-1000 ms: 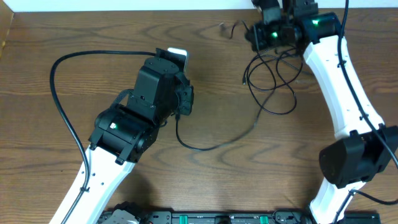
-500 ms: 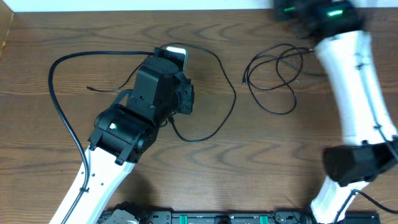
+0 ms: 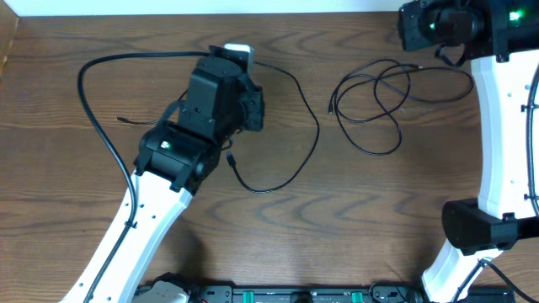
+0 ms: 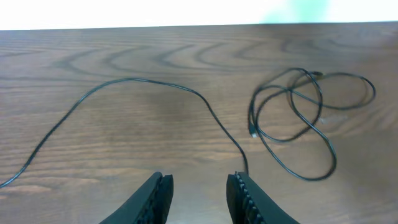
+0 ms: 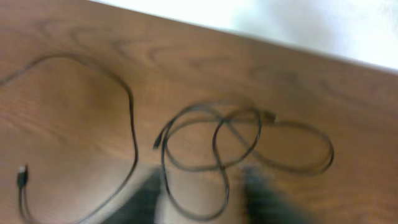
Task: Untangle cables
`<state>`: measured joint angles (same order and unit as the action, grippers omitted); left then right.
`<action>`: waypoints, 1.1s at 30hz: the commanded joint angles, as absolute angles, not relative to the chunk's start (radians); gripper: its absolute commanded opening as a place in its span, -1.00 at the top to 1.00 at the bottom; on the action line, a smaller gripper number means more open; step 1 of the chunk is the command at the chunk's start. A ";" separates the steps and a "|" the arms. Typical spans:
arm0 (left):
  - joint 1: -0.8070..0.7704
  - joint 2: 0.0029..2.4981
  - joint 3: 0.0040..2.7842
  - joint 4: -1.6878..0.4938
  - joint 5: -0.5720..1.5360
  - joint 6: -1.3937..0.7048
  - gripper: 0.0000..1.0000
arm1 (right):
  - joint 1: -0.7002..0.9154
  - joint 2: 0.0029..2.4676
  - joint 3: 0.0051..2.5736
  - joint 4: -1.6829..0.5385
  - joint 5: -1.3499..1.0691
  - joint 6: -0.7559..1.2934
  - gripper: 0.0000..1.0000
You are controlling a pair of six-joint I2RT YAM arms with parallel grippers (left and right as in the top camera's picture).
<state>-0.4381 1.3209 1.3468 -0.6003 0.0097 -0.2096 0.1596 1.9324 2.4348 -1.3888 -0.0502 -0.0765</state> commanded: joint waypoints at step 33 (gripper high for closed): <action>-0.405 1.237 1.375 -0.577 0.016 -0.243 0.28 | 0.554 1.947 1.437 -0.790 -0.036 0.631 -0.44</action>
